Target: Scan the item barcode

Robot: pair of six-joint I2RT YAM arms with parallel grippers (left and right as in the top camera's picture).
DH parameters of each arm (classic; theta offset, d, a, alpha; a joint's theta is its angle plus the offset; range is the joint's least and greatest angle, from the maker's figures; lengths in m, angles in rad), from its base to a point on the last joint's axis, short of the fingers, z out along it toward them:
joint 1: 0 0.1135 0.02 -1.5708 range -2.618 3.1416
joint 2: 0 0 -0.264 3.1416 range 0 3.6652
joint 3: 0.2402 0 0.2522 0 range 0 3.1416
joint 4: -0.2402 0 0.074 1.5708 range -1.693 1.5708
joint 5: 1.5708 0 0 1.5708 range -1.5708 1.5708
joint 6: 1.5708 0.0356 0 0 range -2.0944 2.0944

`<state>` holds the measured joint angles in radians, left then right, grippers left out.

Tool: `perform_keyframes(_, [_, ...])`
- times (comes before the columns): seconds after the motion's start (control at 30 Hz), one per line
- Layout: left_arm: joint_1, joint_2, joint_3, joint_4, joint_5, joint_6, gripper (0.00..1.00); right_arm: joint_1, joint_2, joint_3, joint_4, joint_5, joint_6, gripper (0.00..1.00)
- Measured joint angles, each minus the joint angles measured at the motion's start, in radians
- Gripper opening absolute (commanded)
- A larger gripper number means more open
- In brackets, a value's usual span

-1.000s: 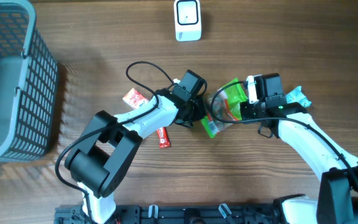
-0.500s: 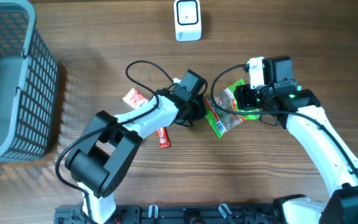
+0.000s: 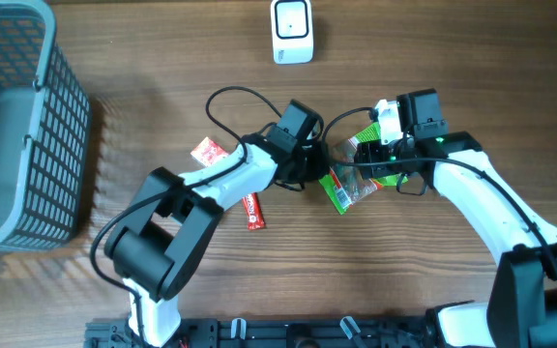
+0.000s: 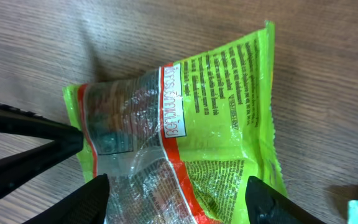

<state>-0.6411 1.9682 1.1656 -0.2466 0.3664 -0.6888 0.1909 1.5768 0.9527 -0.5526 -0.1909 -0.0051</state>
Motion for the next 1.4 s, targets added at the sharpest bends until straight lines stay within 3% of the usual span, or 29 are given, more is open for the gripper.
perform_keyframes(0.17, [-0.01, 0.051, 0.007, 0.031, 0.018, -0.005, 0.12, 0.0, 0.012, 0.0, 0.015, 0.0, 0.0, 0.73])
perform_keyframes(0.67, [-0.013, 0.054, 0.01, 0.027, 0.021, -0.005, 0.12, 0.0, 0.116, 0.0, 0.098, 0.086, 0.0, 0.75])
perform_keyframes(1.0, [-0.013, 0.055, 0.011, 0.027, 0.021, -0.005, 0.14, 0.0, 0.116, 0.0, 0.098, 0.087, -0.032, 0.84])
perform_keyframes(1.4, [-0.013, 0.055, 0.012, 0.027, 0.021, -0.005, 0.16, 0.0, 0.116, 0.004, 0.12, 0.088, -0.088, 0.88])
